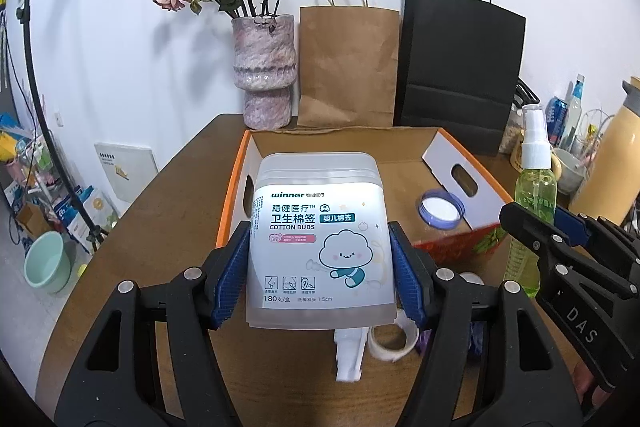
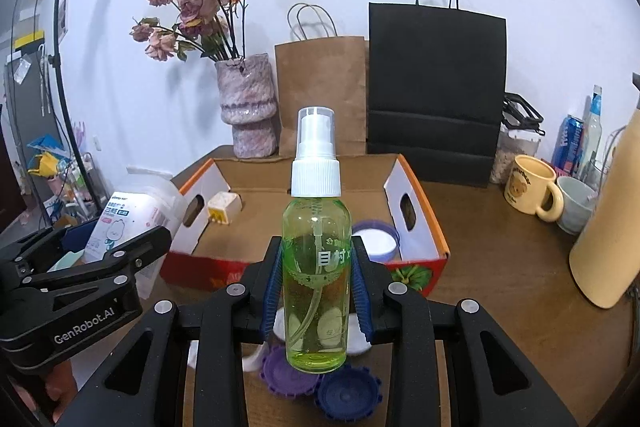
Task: Organize rigid objects
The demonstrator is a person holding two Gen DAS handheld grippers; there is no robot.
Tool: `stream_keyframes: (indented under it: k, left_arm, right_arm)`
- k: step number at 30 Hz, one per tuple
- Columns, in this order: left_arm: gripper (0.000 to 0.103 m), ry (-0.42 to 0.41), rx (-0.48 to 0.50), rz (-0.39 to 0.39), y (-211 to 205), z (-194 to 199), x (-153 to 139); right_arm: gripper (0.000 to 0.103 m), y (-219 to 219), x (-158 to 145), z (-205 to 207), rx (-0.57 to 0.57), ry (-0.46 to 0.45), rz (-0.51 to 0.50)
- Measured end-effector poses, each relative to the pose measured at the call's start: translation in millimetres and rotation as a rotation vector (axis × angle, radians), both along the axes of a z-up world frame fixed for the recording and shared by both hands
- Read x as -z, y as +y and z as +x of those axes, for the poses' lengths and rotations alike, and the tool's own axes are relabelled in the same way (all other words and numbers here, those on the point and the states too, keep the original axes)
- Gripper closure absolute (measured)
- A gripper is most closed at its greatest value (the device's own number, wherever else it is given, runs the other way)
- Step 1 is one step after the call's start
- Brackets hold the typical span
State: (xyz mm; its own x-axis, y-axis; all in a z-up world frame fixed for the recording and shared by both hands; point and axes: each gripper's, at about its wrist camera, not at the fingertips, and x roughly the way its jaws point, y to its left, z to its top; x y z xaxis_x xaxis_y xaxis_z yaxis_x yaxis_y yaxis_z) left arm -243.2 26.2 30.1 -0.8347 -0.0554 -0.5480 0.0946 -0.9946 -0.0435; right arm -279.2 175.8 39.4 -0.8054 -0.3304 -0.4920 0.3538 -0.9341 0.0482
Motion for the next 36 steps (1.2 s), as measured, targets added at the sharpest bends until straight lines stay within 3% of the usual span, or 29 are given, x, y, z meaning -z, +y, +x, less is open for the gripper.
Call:
stream_keyframes:
  k: [17, 36]
  left_arm:
    - [0.042, -0.008, -0.070, 0.037, -9, -62, -3]
    - [0.042, -0.060, -0.087, -0.008, -16, -128, 14]
  right_arm:
    - [0.068, -10, -2, -68, -0.021, -0.017, -0.006]
    - [0.068, -25, 17, -132, -0.069, -0.084, 0.087]
